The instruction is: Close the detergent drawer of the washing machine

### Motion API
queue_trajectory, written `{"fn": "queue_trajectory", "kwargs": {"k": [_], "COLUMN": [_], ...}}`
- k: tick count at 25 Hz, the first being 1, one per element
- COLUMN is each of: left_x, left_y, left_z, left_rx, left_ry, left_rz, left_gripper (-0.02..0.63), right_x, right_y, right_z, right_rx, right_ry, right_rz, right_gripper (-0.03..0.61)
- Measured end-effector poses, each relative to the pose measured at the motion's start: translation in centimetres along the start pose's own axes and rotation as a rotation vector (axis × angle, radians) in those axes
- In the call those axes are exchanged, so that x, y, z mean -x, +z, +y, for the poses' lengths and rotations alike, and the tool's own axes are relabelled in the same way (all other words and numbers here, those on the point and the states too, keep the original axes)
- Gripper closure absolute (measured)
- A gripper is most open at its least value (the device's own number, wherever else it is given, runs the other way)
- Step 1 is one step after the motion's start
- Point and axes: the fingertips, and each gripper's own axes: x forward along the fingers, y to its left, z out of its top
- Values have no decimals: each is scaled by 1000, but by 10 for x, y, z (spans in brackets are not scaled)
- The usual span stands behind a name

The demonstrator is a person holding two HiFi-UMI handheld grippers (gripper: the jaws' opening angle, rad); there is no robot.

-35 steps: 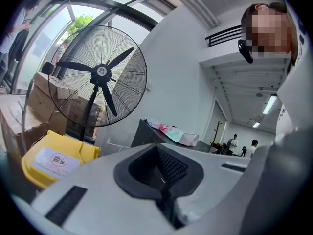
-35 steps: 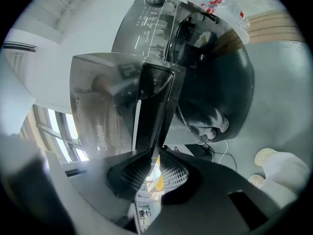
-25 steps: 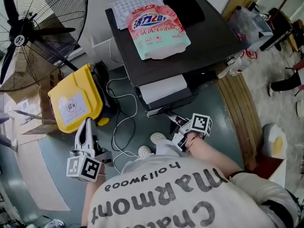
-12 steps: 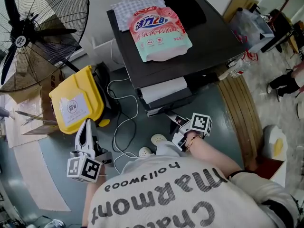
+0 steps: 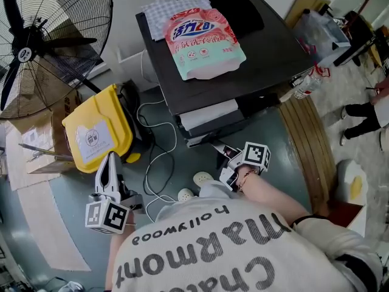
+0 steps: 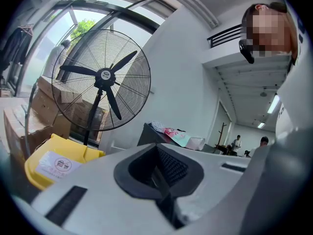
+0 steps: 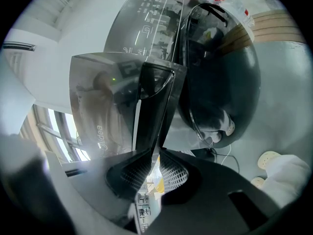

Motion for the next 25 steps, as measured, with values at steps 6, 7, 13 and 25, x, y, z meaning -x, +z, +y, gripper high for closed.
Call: {"fn": "queue_trajectory", "kwargs": {"k": [6,7,13,25], "left_x": [-4,-4,-4,1], "left_y": [3,3,5,9], "left_z": [3,3,6,12], "left_rx": [-1,0,-4,-6], "left_ry": [1,4,5,26], "left_rz": [-3,-3,-11,-28], "left_gripper": [606,606,606,606], "right_x": [-6,-6,-11,-17], "right_y": [3,4,7,13], "right_z": [2,3,3,4], "right_rx": [-2,-2,-5,-7], "right_ry": [-3,-4,-2,-6], "right_rz": [8,9,7,-5], "right_gripper": [509,509,509,509]}}
